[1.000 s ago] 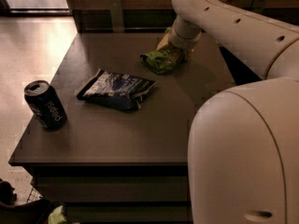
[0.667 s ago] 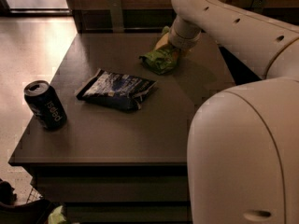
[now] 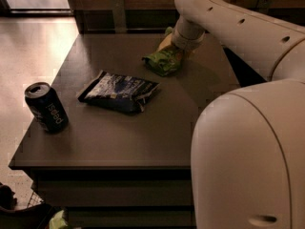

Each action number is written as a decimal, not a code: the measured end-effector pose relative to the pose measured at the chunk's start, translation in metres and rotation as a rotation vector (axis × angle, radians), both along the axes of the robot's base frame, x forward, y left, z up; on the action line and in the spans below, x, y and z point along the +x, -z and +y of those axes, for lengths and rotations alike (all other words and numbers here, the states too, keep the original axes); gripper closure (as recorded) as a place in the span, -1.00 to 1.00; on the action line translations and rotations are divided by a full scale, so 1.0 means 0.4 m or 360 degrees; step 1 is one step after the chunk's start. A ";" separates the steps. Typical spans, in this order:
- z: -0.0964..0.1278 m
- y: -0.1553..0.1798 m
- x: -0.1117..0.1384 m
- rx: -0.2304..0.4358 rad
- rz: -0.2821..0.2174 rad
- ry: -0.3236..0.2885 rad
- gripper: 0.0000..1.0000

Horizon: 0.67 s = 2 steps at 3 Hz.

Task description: Move green rice chip bag near pepsi can

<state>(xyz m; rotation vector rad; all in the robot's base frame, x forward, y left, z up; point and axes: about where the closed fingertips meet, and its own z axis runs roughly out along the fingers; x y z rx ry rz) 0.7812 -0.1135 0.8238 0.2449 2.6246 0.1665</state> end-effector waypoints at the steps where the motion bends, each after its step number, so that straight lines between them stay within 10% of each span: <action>1: -0.006 -0.033 -0.024 -0.0008 -0.0070 0.0008 1.00; 2: -0.018 -0.138 -0.123 -0.0029 -0.0311 0.0037 1.00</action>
Offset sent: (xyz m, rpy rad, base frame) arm -0.1134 -0.0167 0.1293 -0.0366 -0.4346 -0.0590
